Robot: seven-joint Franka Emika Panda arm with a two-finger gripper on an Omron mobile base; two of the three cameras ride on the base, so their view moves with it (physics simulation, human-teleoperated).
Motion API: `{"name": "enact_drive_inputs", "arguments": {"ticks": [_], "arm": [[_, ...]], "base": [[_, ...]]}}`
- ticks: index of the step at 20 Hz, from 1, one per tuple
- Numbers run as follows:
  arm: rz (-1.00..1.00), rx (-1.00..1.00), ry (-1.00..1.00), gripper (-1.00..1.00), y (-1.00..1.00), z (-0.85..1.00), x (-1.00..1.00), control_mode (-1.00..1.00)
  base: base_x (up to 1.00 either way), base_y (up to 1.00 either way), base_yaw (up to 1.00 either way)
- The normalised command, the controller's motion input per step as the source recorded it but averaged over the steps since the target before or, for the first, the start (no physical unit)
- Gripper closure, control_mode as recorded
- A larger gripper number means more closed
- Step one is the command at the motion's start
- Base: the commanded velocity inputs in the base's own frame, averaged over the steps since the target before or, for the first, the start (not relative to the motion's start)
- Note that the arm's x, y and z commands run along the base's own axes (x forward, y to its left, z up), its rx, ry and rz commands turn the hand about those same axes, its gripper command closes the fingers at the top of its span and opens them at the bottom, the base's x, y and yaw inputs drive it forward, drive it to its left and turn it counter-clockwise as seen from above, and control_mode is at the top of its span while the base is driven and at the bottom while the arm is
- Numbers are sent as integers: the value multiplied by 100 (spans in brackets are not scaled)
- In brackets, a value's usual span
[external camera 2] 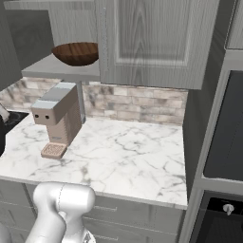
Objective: Move the bowls from the cabinet to the plates on the dining table.
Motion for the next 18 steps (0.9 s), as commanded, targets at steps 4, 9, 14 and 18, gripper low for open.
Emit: {"name": "enact_drive_inputs", "arguments": {"ticks": [4, 9, 14, 18], "arm": [[-10, -21, -1, -100, -38, 0, -5, -100], [-10, -24, 0, -100, -53, -1, -7, -100], [-12, -26, 0, -100, -59, -2, -2, -100], [-11, -25, 1, -100, -58, 0, -5, -100]], "base": [[0, 0, 0], [0, 0, 0], [0, 0, 0], [0, 0, 0]]}}
